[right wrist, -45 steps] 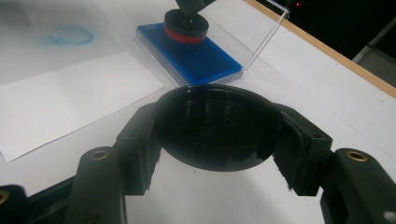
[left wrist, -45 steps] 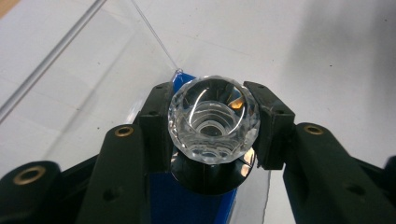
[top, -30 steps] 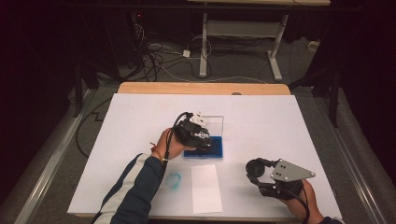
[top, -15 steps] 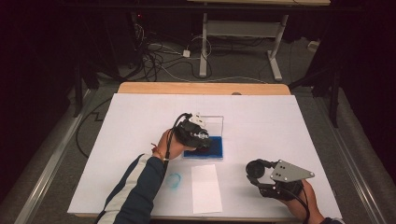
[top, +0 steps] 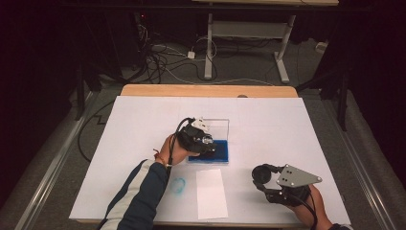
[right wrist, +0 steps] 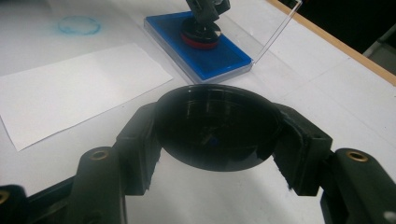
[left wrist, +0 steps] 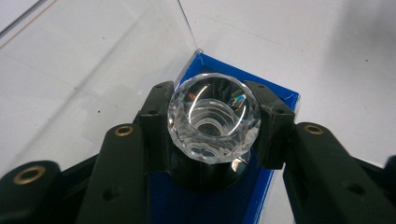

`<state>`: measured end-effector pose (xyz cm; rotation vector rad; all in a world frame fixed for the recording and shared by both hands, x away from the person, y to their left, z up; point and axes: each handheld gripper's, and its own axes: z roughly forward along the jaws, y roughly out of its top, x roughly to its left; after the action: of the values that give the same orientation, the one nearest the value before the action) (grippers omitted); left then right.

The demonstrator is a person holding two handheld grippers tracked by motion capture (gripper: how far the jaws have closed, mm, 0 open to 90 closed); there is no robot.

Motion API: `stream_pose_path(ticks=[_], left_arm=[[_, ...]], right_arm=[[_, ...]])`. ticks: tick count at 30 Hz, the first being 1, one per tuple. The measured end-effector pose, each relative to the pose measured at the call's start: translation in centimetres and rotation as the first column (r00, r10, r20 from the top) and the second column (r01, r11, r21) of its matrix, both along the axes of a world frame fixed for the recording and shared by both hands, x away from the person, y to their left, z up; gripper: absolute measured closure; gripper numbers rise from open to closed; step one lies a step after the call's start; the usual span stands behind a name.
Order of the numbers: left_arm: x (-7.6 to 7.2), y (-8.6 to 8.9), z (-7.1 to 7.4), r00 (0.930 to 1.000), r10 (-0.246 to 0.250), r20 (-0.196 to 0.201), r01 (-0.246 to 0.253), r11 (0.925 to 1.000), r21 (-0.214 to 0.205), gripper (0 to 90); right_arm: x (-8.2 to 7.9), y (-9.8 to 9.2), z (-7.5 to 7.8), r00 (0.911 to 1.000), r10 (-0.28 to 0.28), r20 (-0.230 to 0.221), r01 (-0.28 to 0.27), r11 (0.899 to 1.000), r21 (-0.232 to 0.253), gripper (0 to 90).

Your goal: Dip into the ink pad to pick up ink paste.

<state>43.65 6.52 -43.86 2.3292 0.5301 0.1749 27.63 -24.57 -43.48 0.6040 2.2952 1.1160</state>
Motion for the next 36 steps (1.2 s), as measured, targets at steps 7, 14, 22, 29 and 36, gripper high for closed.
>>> stream_pose_path(ticks=[7,14,22,29,36], left_arm=[[0.13,0.13,-0.18,1.0000,0.000,-0.008,0.000,0.9998,-0.020,54.1],[0.09,0.14,-0.21,0.9999,0.002,-0.011,-0.002,0.9997,-0.023,54.1],[-0.19,0.21,0.23,0.9998,-0.002,-0.020,0.002,1.0000,-0.008,54.0],[-0.66,-0.04,0.00,0.9998,-0.017,-0.010,0.017,0.9998,-0.006,54.0],[-0.61,0.15,-0.40,0.9999,-0.006,-0.015,0.005,0.9990,-0.043,54.1]], right_arm=[[-0.01,0.00,0.00,1.0000,0.001,-0.001,-0.001,1.000,-0.002,38.2],[-0.02,0.05,-0.01,1.0000,0.005,0.000,-0.005,1.000,-0.006,38.2],[0.00,-0.07,-0.01,1.0000,0.000,-0.002,0.000,1.000,-0.002,38.2],[0.00,-0.12,-0.03,1.0000,0.000,-0.003,0.000,1.000,-0.006,38.2],[-0.12,0.03,-0.05,1.0000,0.003,-0.006,-0.003,1.000,-0.010,38.2]])
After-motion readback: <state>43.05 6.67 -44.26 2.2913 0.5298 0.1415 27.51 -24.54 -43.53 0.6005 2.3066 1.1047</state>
